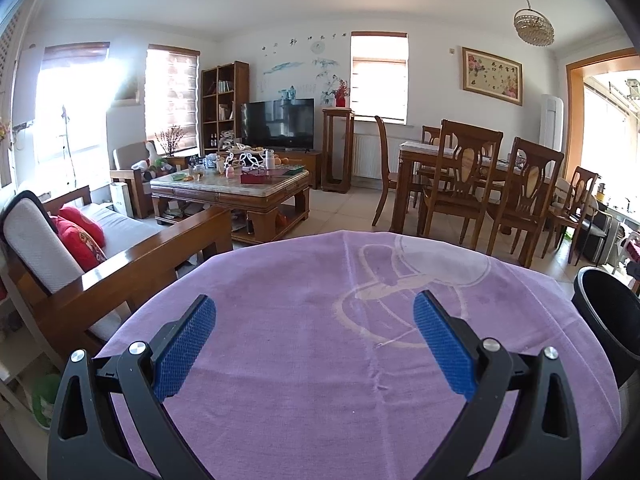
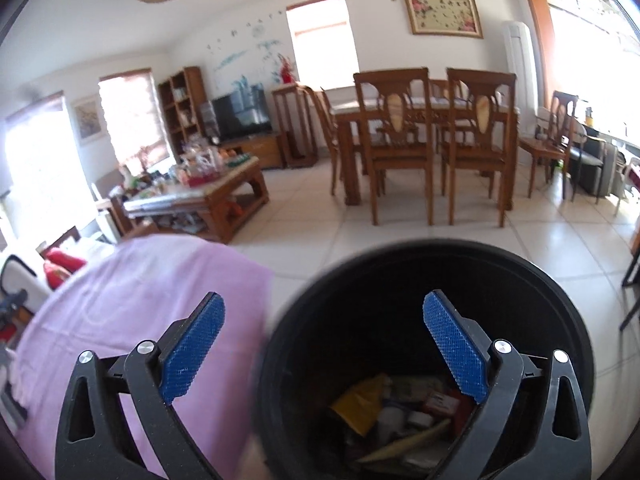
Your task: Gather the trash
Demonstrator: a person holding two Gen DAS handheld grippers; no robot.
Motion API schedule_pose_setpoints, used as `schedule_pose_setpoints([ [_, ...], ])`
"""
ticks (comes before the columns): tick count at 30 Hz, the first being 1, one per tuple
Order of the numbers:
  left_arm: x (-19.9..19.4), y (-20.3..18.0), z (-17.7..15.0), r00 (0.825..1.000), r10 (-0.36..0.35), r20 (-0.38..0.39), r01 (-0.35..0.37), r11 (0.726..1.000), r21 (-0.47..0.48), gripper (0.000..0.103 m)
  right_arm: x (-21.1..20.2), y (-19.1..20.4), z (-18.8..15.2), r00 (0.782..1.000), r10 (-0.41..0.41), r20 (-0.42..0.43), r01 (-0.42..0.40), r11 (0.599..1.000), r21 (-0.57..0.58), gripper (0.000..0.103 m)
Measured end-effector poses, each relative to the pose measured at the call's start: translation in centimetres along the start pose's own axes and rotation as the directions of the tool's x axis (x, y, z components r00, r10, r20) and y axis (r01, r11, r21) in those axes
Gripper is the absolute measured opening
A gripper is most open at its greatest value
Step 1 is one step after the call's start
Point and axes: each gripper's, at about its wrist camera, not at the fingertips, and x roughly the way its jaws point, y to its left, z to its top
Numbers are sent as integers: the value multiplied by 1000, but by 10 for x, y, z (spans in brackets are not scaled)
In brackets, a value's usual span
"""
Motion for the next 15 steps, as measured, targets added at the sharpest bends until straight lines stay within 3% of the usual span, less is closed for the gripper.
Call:
schedule_pose_setpoints([
  [3, 1, 0, -1, 1000, 15, -8, -15, 1000, -2, 98, 0, 37, 11, 995, 83, 52, -84, 996, 4, 98],
  [7, 4, 4, 0, 998, 57, -17, -58, 998, -18, 98, 0, 96, 18, 973, 189, 136, -182, 981, -61, 98],
  [12, 2, 8, 2, 994, 106, -16, -106, 994, -31, 98, 8, 177, 31, 943, 275, 189, -246, 956, -163, 98],
  [15, 1, 4, 2, 993, 121, -13, -121, 993, -9, 98, 13, 220, 32, 936, 276, 218, -232, 950, -210, 98],
])
